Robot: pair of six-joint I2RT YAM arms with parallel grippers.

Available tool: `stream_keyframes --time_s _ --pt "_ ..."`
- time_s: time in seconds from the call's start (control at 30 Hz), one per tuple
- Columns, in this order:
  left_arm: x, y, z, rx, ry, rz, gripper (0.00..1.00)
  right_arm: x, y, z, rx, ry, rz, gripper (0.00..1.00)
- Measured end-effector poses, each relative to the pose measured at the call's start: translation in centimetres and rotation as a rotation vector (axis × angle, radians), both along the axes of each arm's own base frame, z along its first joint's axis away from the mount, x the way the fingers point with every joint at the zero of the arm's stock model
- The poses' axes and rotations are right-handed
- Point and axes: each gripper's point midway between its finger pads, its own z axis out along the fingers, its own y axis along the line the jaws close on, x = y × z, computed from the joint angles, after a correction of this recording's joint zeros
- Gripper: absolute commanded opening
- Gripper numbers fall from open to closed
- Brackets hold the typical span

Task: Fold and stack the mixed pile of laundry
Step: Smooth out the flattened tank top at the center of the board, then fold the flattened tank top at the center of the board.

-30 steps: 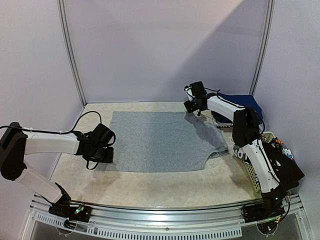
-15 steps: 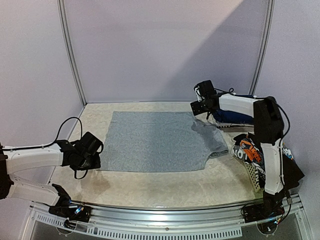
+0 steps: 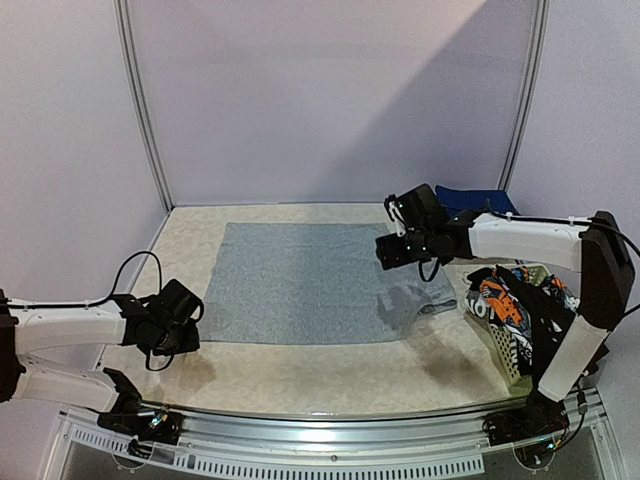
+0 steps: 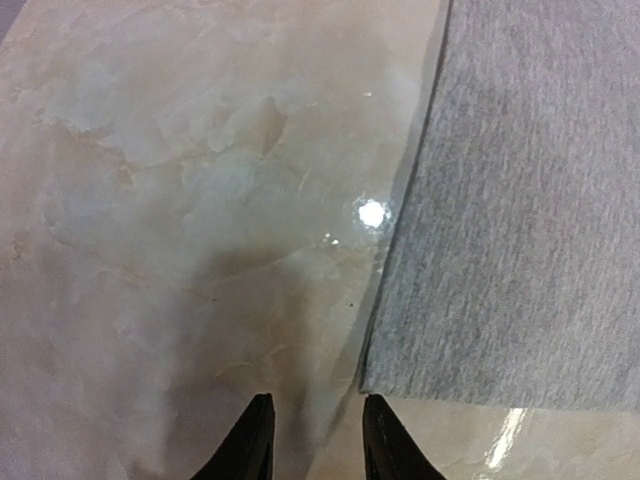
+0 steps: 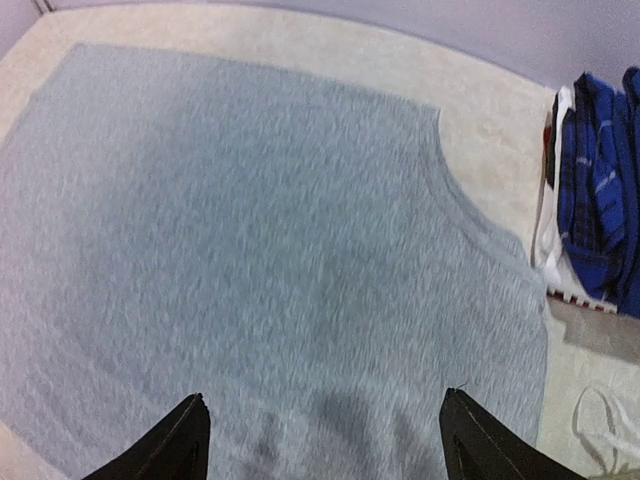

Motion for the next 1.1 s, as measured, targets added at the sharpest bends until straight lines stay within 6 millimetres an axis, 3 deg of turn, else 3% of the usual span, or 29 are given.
stream_keyframes --time_s 0.13,0.43,0.8,0.93,1.1 --pt "0.3 -0.4 -0.2 -0.021 -0.015 -0.005 0.3 -2.7 -0.8 -1.7 -0.012 0.06 0.002 0.79" --pt "1.0 -1.0 0.2 -0.049 -0.052 -0.009 0.27 -5.6 -1.4 -1.2 0.033 0.09 0.0 0.79" --pt "1.7 -1.4 -0.9 -0.038 -0.047 -0.013 0.13 -11.6 -3.1 -5.2 0.07 0.249 0.019 0.78" --pt "2.2 -1.6 -0.9 -0.045 -0.064 -0.01 0.01 -13.4 -3.9 -5.9 0.107 0.288 0.009 0.73" --pt "2.4 -1.8 -0.8 -0.058 -0.081 -0.009 0.0 -15.6 -3.9 -7.1 0.174 0.363 0.018 0.65"
